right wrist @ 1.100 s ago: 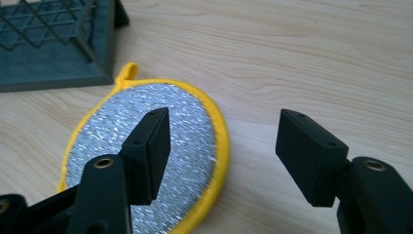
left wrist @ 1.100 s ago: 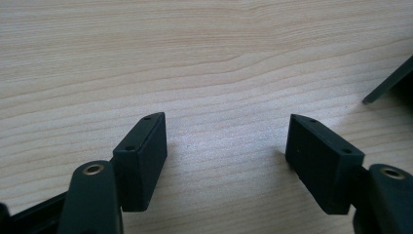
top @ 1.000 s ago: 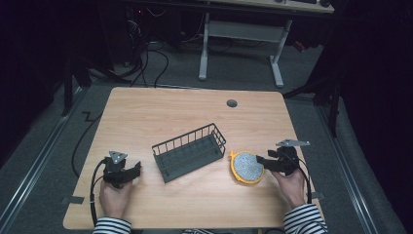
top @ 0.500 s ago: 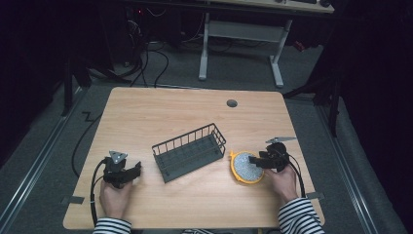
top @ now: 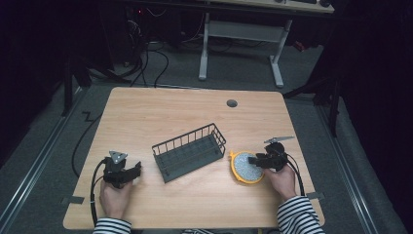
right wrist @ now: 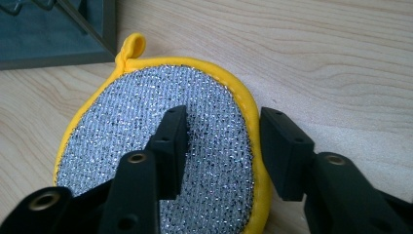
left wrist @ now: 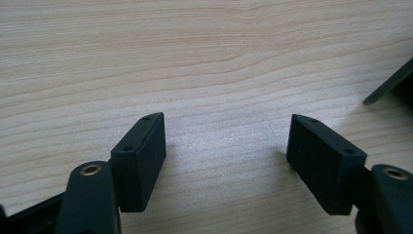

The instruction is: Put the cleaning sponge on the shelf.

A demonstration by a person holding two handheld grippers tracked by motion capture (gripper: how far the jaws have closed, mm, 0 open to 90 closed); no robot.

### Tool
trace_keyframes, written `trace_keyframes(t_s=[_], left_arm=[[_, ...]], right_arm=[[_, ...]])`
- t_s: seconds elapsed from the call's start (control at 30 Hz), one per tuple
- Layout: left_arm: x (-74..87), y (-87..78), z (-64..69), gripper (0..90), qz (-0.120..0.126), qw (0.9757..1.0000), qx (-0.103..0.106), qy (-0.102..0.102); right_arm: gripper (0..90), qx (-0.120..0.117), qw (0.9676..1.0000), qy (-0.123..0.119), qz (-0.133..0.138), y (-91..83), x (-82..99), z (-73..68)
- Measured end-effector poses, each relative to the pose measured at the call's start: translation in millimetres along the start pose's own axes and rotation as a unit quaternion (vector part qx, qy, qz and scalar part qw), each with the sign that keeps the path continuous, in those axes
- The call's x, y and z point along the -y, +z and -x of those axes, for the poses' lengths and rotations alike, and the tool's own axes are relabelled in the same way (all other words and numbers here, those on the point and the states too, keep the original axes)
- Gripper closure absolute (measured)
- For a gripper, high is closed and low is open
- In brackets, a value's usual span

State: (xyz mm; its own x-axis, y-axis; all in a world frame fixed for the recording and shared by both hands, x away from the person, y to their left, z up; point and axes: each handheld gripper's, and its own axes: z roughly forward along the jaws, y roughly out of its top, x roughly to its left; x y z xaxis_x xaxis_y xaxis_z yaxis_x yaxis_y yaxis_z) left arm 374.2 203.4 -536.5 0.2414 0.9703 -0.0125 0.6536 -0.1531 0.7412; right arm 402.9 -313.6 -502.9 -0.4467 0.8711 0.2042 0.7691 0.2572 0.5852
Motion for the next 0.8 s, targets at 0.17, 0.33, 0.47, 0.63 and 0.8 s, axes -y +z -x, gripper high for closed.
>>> trace_keyframes(t_s=[0.17,0.33,0.47,0.63,0.8], left_arm=[[0.0,0.0,0.0,31.2,0.000,1.0000,0.000,0.000],[0.1,-0.1,-0.1,31.1,0.000,1.0000,0.000,0.000],[0.4,-0.2,0.1,31.1,0.001,1.0000,0.000,0.000],[0.6,-0.4,0.3,31.1,0.002,1.0000,0.001,0.000],[0.6,-0.4,0.3,31.1,0.002,1.0000,0.001,0.000]], right_arm=[[68.7,0.004,0.9999,-0.009,-0.007,-1.1,-1.6,-0.9],[76.9,0.001,0.9999,-0.013,-0.010,-2.3,-2.5,-0.8],[78.6,0.007,0.9997,-0.022,-0.008,-2.8,-3.0,-3.1],[80.1,0.022,0.9989,-0.042,-0.007,-4.4,-4.0,-7.9],[80.7,0.017,0.9990,-0.040,0.000,-7.2,-4.7,-8.0]])
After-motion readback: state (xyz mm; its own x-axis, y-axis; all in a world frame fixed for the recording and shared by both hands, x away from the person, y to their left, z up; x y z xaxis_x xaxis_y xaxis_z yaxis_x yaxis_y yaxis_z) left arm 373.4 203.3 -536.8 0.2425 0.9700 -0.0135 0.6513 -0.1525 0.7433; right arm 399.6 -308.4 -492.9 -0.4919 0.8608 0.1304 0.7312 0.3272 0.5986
